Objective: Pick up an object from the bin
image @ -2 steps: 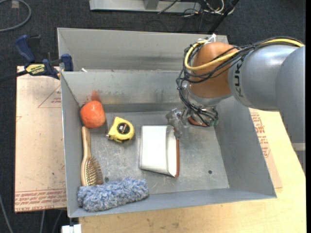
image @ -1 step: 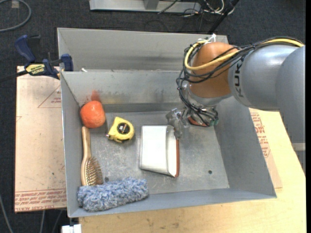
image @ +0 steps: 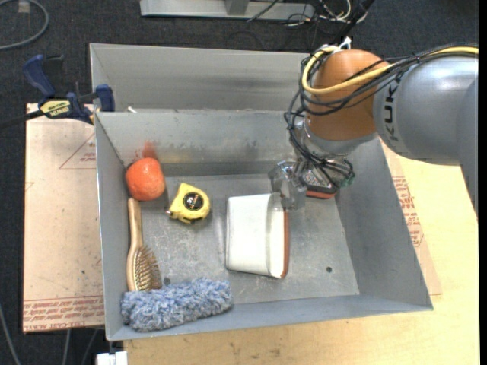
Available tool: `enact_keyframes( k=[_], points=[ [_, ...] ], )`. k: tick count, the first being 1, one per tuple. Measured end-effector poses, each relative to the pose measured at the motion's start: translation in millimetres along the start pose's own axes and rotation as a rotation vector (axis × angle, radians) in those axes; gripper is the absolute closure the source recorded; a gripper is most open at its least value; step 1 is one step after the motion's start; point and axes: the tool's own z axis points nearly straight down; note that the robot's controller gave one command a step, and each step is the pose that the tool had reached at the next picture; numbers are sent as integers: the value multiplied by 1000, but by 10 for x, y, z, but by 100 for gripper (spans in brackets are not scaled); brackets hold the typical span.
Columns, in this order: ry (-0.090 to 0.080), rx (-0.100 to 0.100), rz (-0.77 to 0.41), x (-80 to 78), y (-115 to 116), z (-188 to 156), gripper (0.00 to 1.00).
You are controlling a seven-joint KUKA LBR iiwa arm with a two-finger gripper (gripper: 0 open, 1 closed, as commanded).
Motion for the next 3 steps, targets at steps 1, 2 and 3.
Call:
enact_keyframes(
  k=[1, 2, 3],
  points=[
    [-5, 4, -89, -68, 53, -623, 100],
    [-7, 2, -112, -101, 96, -1010, 100],
    [-10, 4, -154, -13, -332, -946, 100]
  ],
)
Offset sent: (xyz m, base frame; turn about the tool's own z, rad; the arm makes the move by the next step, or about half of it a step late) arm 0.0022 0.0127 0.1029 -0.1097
